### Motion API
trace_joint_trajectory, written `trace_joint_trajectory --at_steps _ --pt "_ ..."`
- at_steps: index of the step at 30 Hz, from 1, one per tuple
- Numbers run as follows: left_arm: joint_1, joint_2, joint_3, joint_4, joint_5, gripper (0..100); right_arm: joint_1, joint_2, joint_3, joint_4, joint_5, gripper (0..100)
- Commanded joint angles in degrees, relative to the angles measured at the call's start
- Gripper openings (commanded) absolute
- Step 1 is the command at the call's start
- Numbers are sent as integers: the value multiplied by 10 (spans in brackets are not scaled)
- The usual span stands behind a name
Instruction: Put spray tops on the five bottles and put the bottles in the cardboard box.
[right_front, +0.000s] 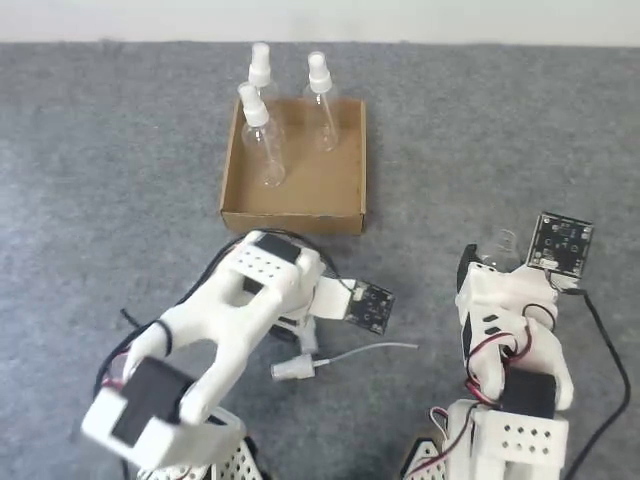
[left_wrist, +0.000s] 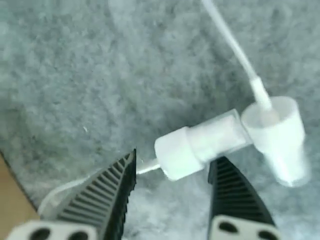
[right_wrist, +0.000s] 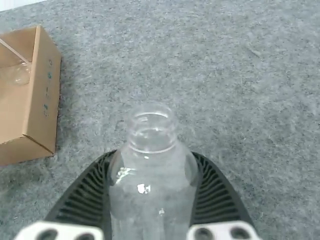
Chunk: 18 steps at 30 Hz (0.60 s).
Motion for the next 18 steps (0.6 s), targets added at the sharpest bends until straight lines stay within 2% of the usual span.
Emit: trace_joint_trajectory --at_steps 1,11,18 --pt "36 22 -51 -11 45 221 7 -18 -2 -15 -4 20" --pt "85 39 -73 -11 80 220 26 -18 -3 -19 -4 20" --pt "86 56 -85 -10 81 121 31 -18 -2 -25 -4 20"
